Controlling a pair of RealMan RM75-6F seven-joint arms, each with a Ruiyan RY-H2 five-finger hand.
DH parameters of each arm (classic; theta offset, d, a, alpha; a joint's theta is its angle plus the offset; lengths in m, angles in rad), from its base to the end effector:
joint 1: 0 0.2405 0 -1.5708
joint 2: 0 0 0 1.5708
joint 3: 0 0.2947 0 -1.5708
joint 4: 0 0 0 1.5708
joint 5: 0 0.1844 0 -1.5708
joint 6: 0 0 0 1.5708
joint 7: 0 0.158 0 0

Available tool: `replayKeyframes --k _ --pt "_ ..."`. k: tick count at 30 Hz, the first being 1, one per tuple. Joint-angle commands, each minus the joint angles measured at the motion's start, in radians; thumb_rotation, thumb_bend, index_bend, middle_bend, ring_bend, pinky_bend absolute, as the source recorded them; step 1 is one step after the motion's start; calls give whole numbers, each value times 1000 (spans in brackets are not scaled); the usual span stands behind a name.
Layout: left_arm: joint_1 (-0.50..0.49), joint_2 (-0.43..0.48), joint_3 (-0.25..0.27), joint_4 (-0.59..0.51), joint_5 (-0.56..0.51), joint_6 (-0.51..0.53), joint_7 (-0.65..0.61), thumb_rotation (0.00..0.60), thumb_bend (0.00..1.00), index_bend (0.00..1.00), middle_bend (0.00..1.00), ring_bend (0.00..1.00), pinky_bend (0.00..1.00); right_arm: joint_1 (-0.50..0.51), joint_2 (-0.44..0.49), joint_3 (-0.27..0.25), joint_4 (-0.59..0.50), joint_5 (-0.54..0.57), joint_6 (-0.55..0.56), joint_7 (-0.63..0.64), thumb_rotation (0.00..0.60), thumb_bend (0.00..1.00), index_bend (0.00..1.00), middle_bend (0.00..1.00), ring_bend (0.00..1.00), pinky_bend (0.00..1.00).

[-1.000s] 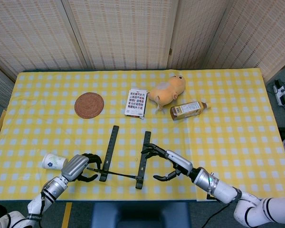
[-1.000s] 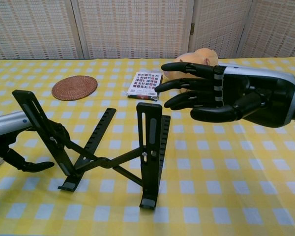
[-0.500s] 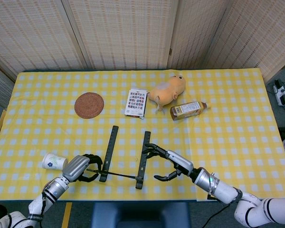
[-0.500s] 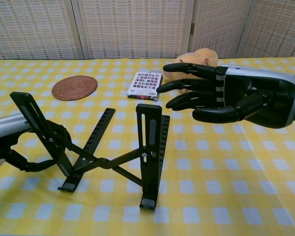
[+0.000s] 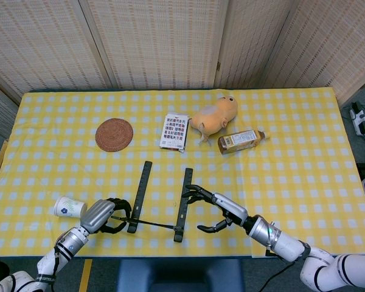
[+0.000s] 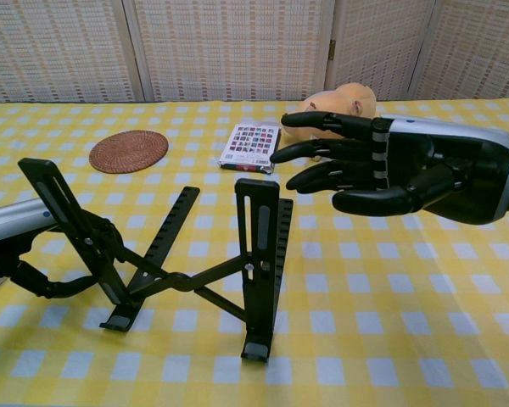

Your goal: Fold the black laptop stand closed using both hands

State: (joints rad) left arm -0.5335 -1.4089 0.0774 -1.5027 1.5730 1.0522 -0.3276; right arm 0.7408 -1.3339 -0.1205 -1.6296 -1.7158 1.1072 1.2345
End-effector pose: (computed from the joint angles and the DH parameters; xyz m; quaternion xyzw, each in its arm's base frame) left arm -0.2438 0.2794 0.0224 -0.7172 -0.5095 -0.4014 0.2548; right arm -0.1594 -0.2926 0.0405 -0.5348 0.7040 -0.4639 0.0559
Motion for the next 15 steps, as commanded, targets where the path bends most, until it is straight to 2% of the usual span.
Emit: replayKeyframes --k 1,15 --pt "1 0 1 0 2 2 -1 600 446 526 405 347 357 -1 0 0 -1 -1 0 -1 600 335 0 177 205 106" --pt "3 -5 6 -2 12 1 -10 600 444 547 405 348 357 -6 -1 -2 -1 -6 4 0 600 335 0 177 204 106"
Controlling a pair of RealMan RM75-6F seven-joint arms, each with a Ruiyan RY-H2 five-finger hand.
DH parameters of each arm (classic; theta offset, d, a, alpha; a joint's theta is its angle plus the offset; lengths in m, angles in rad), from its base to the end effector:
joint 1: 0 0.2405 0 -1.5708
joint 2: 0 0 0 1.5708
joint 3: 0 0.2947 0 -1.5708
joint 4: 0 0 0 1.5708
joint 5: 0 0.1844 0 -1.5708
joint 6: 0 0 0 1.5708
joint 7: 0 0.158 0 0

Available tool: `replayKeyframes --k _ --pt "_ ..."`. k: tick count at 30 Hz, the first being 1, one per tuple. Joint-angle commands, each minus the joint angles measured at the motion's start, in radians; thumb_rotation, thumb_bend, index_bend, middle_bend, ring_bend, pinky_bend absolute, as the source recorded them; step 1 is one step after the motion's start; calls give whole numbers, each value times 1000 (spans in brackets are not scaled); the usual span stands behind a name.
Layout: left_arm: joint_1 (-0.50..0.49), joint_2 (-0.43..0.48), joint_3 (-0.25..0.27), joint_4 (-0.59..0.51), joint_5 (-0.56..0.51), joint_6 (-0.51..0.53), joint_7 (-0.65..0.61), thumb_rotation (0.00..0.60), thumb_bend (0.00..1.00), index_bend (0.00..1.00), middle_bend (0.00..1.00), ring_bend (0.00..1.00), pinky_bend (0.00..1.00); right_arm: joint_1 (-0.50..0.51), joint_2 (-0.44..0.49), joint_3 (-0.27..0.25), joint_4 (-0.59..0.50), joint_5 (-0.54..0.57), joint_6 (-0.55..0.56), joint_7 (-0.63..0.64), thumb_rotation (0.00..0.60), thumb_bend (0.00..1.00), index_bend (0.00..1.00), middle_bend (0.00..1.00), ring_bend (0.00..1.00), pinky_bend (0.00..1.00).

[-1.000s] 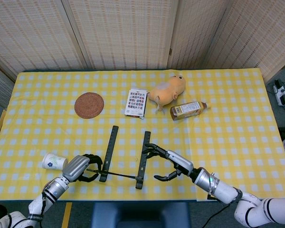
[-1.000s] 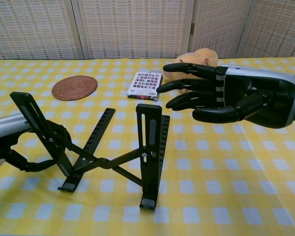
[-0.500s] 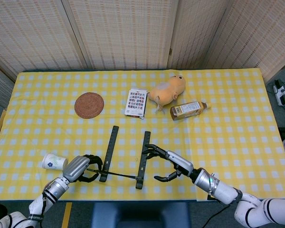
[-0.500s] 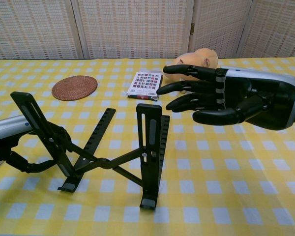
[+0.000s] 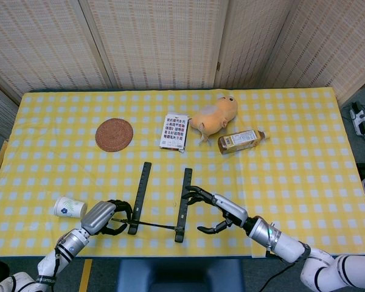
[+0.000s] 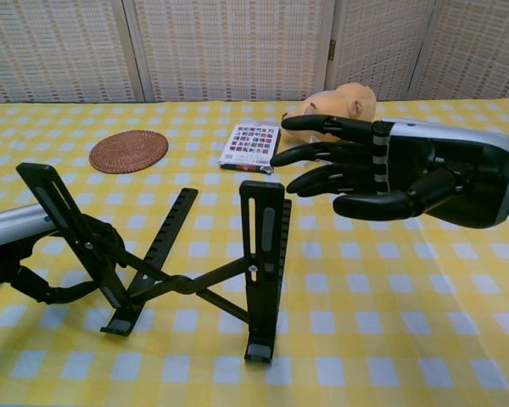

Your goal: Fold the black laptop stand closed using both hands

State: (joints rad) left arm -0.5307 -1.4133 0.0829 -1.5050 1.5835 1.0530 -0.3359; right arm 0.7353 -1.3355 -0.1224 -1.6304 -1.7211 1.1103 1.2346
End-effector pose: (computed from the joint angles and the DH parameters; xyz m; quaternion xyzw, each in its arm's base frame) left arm -0.2429 0.2760 0.0199 -0.7174 -0.5125 -0.4018 0.2476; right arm -0.1602 -0.2906 0.0400 -0.5339 0.7046 -0.4639 0.0574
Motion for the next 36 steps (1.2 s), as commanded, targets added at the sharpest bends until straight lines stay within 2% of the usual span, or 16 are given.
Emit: replayKeyframes --k 1,7,12,16,20,24,31,36 --pt "0 -1 1 1 2 -1 -3 600 445 558 405 349 357 -1 0 0 0 -1 1 -1 600 335 0 177 205 107" --pt "0 0 6 0 5 -4 -4 600 501 601 415 359 358 -4 -1 -2 1 -1 2 -2 600 335 0 177 205 106" --pt "1 3 8 -10 8 -2 -4 600 509 610 423 364 357 -5 -1 -5 4 -5 1 -11 600 335 0 177 204 106" --pt "2 12 9 -28 14 4 -4 600 506 513 423 354 355 -5 -1 -9 14 -7 -15 -74 600 334 0 177 204 107" --pt "-1 22 12 -47 16 -1 -12 600 503 415 422 324 339 3 6 -14 14 -5 -55 -191 600 335 0 167 182 106" --pt "-3 36 14 -63 19 -5 -12 600 502 297 376 264 300 9 12 -15 7 5 -97 -320 600 335 0 135 149 96" --pt "7 70 17 -90 29 24 -11 600 501 276 338 220 264 26 -9 -3 -20 36 -172 -494 600 335 0 94 111 65" --pt "24 106 21 -109 37 57 -11 600 501 276 332 214 255 28 -66 34 -32 87 -195 -563 600 335 0 91 107 42"
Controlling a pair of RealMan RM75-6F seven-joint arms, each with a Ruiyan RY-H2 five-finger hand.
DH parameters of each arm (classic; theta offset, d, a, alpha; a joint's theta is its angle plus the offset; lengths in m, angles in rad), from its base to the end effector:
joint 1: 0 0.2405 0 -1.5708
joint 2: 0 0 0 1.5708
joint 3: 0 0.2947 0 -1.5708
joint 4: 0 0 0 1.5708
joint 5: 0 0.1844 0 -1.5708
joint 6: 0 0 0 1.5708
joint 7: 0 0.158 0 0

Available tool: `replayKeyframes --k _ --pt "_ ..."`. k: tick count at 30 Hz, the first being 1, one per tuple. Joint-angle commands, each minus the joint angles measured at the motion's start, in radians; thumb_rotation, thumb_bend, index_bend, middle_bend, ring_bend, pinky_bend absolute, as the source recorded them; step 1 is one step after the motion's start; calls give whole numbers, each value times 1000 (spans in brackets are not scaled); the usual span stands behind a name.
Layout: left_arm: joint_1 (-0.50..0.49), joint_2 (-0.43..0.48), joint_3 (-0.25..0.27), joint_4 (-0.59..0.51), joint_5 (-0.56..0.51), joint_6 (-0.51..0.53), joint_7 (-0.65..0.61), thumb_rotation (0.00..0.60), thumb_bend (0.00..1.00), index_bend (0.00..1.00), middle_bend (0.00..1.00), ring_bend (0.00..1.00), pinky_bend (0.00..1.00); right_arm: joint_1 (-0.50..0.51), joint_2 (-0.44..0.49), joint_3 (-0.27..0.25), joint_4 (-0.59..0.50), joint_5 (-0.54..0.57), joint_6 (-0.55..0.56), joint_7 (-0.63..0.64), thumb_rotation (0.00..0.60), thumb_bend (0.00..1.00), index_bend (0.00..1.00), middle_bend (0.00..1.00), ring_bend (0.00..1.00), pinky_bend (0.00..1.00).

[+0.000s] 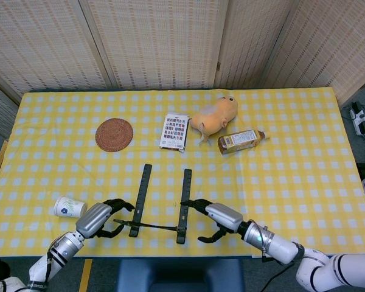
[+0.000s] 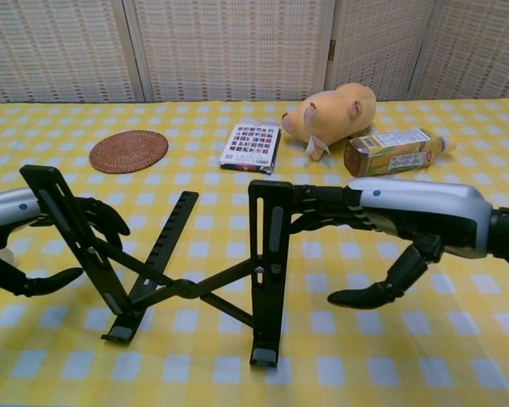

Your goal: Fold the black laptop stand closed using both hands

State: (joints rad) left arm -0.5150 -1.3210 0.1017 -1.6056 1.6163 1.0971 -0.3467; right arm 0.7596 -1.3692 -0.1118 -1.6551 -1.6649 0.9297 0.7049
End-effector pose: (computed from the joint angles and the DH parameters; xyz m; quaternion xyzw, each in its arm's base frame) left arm -0.2375 0.2651 0.0489 -0.7124 -0.5121 -0.4147 0.2414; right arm -0.1613 -0.2833 0.0091 0.7065 -0.5865 0.3924 0.0534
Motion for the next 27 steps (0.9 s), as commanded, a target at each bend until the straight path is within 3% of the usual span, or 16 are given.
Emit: replayKeyframes --k 1,9,15,20,27 --pt "14 21 3 -13 7 24 -1 600 501 276 331 213 251 0 -52 38 -4 49 -13 -54 600 335 0 91 107 40" --pt "52 62 3 -25 27 103 3 600 500 276 321 197 238 -9 -161 129 12 179 -19 -159 600 335 0 91 106 37" --pt "70 80 -12 -23 26 142 15 600 501 276 309 174 223 -39 -220 218 35 304 38 -252 600 335 0 57 95 5" --pt "73 100 -33 -26 24 162 32 600 501 276 305 168 213 -86 -229 292 43 415 126 -331 600 335 0 1 47 0" --pt "52 125 -77 -32 8 153 80 600 500 276 305 163 206 -144 -161 346 43 456 203 -364 600 335 0 0 1 0"
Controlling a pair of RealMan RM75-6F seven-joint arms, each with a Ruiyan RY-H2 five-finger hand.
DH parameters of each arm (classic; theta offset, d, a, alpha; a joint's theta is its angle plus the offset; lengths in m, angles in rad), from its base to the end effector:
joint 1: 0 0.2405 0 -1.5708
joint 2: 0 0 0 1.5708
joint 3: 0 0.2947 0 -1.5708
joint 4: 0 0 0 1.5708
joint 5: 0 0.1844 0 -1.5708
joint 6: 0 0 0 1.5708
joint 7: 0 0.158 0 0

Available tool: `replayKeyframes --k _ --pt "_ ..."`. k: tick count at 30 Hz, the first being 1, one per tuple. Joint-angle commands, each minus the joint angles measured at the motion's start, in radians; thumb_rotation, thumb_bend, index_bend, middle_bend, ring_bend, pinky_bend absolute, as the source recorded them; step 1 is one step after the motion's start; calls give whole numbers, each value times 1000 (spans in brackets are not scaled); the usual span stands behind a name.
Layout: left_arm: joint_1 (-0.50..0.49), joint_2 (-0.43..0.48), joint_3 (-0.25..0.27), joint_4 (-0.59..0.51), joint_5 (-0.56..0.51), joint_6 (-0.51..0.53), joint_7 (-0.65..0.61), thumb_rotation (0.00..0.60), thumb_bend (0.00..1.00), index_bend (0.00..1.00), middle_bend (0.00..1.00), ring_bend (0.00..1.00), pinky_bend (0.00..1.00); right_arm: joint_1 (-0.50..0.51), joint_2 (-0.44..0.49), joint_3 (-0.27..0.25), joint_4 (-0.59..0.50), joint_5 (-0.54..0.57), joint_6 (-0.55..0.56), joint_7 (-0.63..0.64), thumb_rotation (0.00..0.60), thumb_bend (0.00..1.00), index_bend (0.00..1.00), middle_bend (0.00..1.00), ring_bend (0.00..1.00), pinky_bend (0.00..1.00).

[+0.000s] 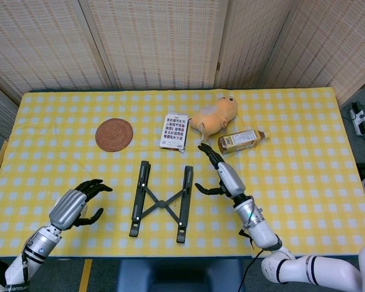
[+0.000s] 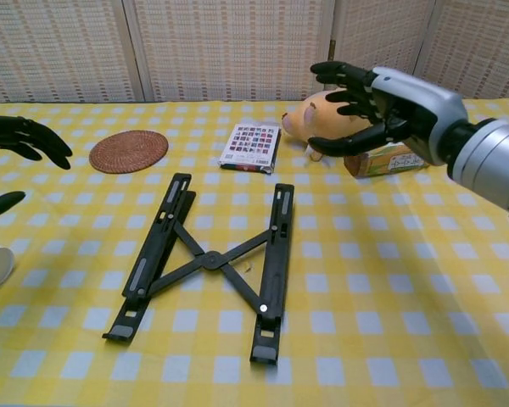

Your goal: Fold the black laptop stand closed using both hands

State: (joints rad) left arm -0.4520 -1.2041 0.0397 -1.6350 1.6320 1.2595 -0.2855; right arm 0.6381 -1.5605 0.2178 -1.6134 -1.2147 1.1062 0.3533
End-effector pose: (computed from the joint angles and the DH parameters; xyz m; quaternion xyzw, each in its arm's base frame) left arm -0.2423 0.2742 0.1158 -0.6910 -0.4414 -0.4715 0.3245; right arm -0.1592 -0.3482 0.0216 0.5233 -0.5992 0.5601 0.2308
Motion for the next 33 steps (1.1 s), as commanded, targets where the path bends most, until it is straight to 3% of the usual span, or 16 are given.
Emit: replayKeyframes --k 1,6,10,14,21,26,33 --pt "-20 12 -23 -2 -13 -21 35 600 499 276 304 163 204 -30 44 15 5 -11 40 -22 600 335 0 0 1 0" --pt "-84 10 -59 14 -58 -128 121 600 498 276 292 159 190 -45 125 -49 -22 -165 49 -34 600 335 0 0 0 0" --pt "-155 -32 -96 57 -112 -238 236 600 487 260 259 141 173 -42 183 -132 -43 -327 48 -102 600 335 0 0 0 0" --pt "-217 -101 -127 124 -161 -318 353 600 430 213 204 102 156 -38 201 -197 -46 -421 32 -194 600 334 0 0 0 0" --pt "-292 -241 -163 270 -262 -412 495 600 313 108 81 6 52 -50 163 -237 -15 -460 17 -360 600 336 0 0 0 0" --pt "-316 -324 -172 342 -297 -416 542 600 300 87 58 0 20 -64 108 -234 21 -436 9 -474 600 335 0 0 0 0" --pt "-333 -405 -158 445 -308 -410 614 600 294 62 29 0 5 -71 47 -229 60 -400 -8 -513 600 335 0 0 0 0"
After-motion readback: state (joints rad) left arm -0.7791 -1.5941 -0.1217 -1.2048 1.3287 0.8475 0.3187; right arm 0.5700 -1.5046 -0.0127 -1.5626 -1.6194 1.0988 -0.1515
